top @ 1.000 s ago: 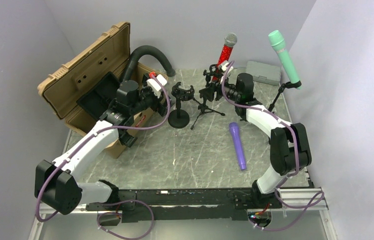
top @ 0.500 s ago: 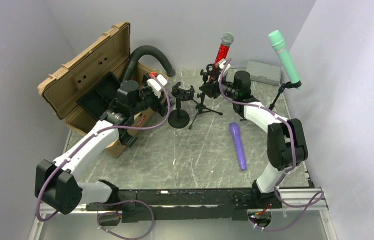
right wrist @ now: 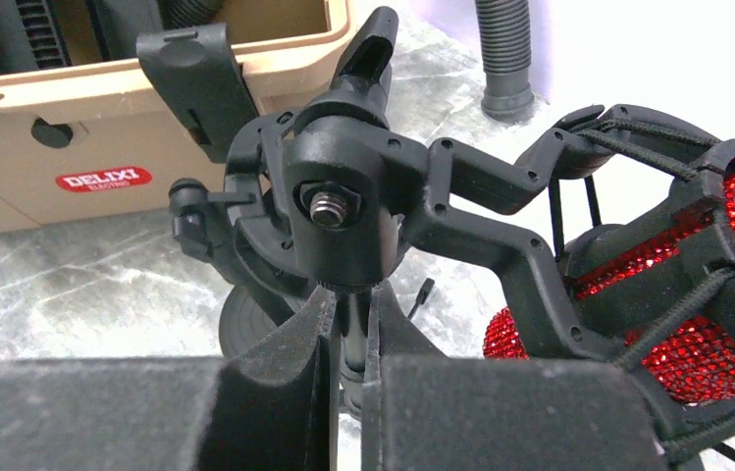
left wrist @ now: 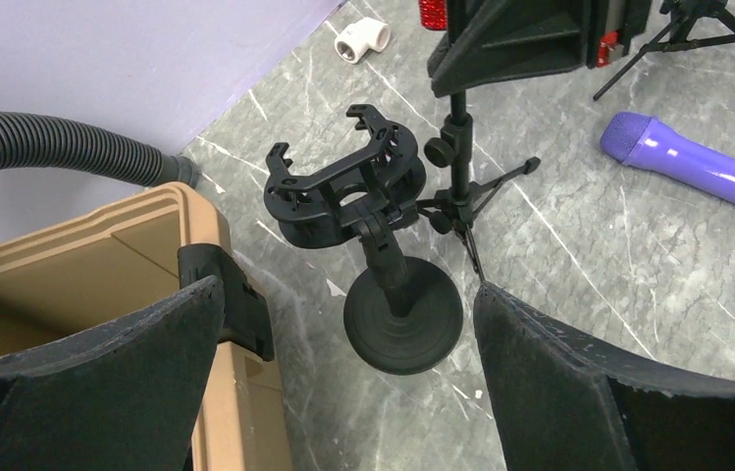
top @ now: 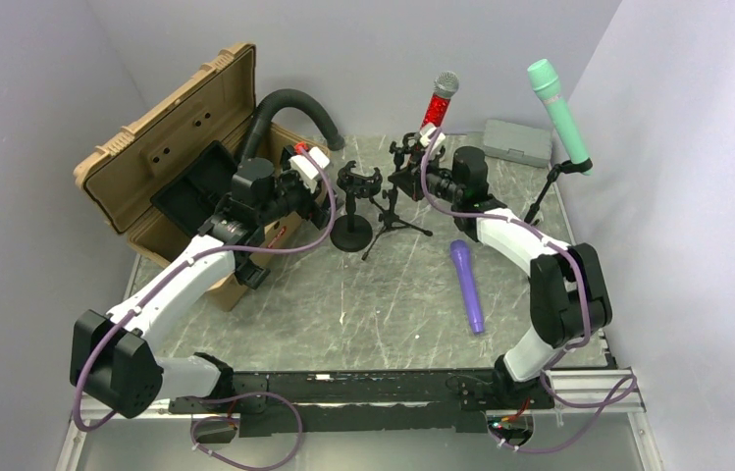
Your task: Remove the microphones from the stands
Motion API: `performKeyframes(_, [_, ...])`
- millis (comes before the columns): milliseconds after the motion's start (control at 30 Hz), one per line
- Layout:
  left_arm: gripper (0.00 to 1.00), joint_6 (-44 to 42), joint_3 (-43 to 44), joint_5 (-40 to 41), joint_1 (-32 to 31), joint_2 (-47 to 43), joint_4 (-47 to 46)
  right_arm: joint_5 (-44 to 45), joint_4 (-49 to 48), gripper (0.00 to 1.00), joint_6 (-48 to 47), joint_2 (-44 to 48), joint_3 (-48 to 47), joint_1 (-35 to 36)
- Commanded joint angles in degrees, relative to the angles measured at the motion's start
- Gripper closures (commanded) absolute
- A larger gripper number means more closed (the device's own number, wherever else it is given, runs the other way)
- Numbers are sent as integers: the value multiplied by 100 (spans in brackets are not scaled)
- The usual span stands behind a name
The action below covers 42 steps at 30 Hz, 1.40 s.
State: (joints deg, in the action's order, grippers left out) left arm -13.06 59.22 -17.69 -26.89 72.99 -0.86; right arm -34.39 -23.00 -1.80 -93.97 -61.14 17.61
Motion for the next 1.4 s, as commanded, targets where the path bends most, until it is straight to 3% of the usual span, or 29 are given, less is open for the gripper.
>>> performKeyframes(0, [1, -43, -73, -82, 43, 12, -263, 402, 147, 100, -445, 614, 199, 96])
performKeyframes(367, [1, 71, -48, -574, 72, 41, -320, 836, 324, 100, -989, 1764, 1238, 506])
performKeyframes(833, [1, 615, -5, -2141, -167, 322, -955, 221, -66, 100, -303, 2635, 2358, 851])
performKeyframes(1167, [1, 1444, 167, -2303, -732, 748, -1519, -130, -203, 100, -318, 2734, 2590, 921])
performKeyframes(1367, [1, 1939, 575, -1544, -1007, 847, -1125, -284, -230, 100, -379, 2734, 2659, 920])
